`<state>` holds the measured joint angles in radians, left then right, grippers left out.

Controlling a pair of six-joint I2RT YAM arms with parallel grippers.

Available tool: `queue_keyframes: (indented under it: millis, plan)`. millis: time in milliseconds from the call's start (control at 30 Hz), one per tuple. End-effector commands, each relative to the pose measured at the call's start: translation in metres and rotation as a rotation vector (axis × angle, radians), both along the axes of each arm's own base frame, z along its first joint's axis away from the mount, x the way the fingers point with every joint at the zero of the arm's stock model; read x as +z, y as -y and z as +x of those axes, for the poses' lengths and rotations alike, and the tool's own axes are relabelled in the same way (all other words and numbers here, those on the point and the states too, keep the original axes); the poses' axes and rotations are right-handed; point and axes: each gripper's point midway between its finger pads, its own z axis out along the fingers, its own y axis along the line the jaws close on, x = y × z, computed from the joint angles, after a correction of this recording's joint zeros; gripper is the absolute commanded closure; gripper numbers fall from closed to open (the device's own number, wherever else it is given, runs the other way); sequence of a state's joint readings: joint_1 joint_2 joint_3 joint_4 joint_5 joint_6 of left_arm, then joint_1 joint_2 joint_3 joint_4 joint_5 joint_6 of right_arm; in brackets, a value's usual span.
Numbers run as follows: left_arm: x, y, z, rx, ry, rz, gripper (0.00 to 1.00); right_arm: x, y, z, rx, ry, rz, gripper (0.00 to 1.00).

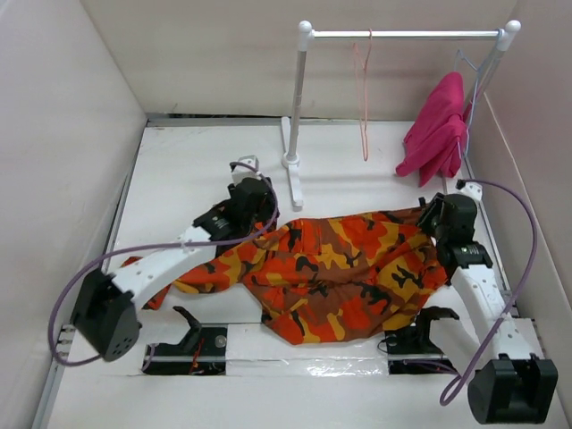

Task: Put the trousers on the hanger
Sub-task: Flatten out the trousers at the center of the board.

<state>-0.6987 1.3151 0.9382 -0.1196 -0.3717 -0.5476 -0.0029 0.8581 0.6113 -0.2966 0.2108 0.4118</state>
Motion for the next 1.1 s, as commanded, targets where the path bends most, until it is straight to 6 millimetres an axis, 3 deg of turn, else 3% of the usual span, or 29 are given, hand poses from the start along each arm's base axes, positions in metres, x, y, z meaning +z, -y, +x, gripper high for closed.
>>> queue_keyframes:
  millis: [0, 33, 100, 133, 167, 200, 233, 267, 300, 333, 367, 433, 467, 500, 533, 567, 600, 633, 667, 700, 800, 833, 867, 933, 967, 1033, 1067]
  plan:
    - [0.032, -0.025, -0.003, 0.117, 0.115, -0.09, 0.5, 0.05, -0.015, 0.014, 0.105, 0.21, 0.017, 0.57]
    - [0.041, -0.026, -0.005, 0.114, 0.138, -0.113, 0.5, 0.055, -0.023, 0.009, 0.143, 0.211, 0.008, 0.49]
    - [0.067, -0.034, -0.015, 0.116, 0.201, -0.171, 0.51, 0.085, -0.033, 0.006, 0.2, 0.271, -0.022, 0.27]
    - [0.075, -0.037, -0.018, 0.116, 0.219, -0.189, 0.51, 0.094, -0.043, -0.001, 0.244, 0.277, -0.032, 0.24]
    - [0.089, -0.043, -0.025, 0.118, 0.252, -0.218, 0.51, 0.116, -0.056, -0.004, 0.311, 0.323, -0.043, 0.22]
    - [0.098, -0.048, -0.031, 0.118, 0.271, -0.233, 0.51, 0.125, -0.085, -0.01, 0.434, 0.354, -0.014, 0.21]
    - [0.095, -0.049, -0.032, 0.119, 0.263, -0.223, 0.51, 0.131, -0.086, -0.008, 0.435, 0.372, -0.015, 0.26]
    - [0.105, -0.055, -0.037, 0.124, 0.285, -0.238, 0.52, 0.133, -0.128, -0.018, 0.611, 0.39, 0.031, 0.41]
    - [0.109, -0.057, -0.039, 0.124, 0.294, -0.243, 0.53, 0.134, -0.154, -0.024, 0.717, 0.407, 0.059, 0.71]
    - [0.116, -0.063, -0.045, 0.122, 0.311, -0.243, 0.56, 0.132, -0.182, -0.023, 0.814, 0.416, 0.085, 0.86]
    - [0.124, -0.066, -0.047, 0.124, 0.326, -0.248, 0.67, 0.125, -0.227, -0.044, 0.966, 0.396, 0.106, 0.99]
    - [0.132, -0.074, -0.051, 0.133, 0.332, -0.243, 0.74, 0.118, -0.272, -0.058, 1.075, 0.378, 0.081, 1.0]
    - [0.147, -0.076, -0.056, 0.122, 0.357, -0.26, 0.82, 0.093, -0.29, -0.05, 1.063, 0.311, -0.001, 1.0]
    - [0.154, -0.077, -0.059, 0.116, 0.364, -0.27, 0.86, 0.086, -0.327, -0.079, 1.173, 0.302, -0.027, 1.0]
    - [0.157, -0.078, -0.063, 0.105, 0.364, -0.27, 0.88, 0.093, -0.347, -0.084, 1.2, 0.317, -0.053, 1.0]
    - [0.174, -0.081, -0.069, 0.094, 0.398, -0.302, 0.9, 0.09, -0.364, -0.087, 1.224, 0.325, -0.082, 0.95]
    - [0.183, -0.081, -0.073, 0.077, 0.412, -0.318, 0.91, 0.065, -0.393, -0.104, 1.305, 0.269, -0.109, 0.85]
    - [0.19, -0.086, -0.077, 0.079, 0.424, -0.324, 0.92, 0.076, -0.413, -0.108, 1.337, 0.302, -0.102, 0.78]
    - [0.203, -0.09, -0.083, 0.073, 0.452, -0.343, 0.92, 0.073, -0.427, -0.114, 1.385, 0.32, -0.129, 0.7]
    - [0.222, -0.094, -0.089, 0.062, 0.486, -0.36, 0.91, 0.052, -0.445, -0.118, 1.429, 0.294, -0.151, 0.56]
    - [0.258, -0.103, -0.106, 0.035, 0.548, -0.404, 0.86, 0.053, -0.491, -0.136, 1.545, 0.336, -0.152, 0.43]
    - [0.267, -0.105, -0.112, 0.022, 0.573, -0.418, 0.84, 0.026, -0.509, -0.144, 1.587, 0.292, -0.179, 0.42]
    - [0.272, -0.106, -0.114, 0.017, 0.585, -0.425, 0.83, 0.035, -0.526, -0.144, 1.596, 0.319, -0.17, 0.42]
    - [0.285, -0.109, -0.12, 0.003, 0.612, -0.439, 0.81, 0.023, -0.547, -0.146, 1.615, 0.304, -0.175, 0.42]
    - [0.29, -0.109, -0.122, -0.004, 0.621, -0.442, 0.8, 0.008, -0.566, -0.149, 1.636, 0.289, -0.179, 0.42]
    - [0.292, -0.11, -0.124, -0.012, 0.624, -0.436, 0.8, -0.004, -0.582, -0.153, 1.66, 0.281, -0.175, 0.43]
    - [0.294, -0.112, -0.126, -0.016, 0.634, -0.433, 0.79, -0.023, -0.592, -0.159, 1.681, 0.261, -0.183, 0.43]
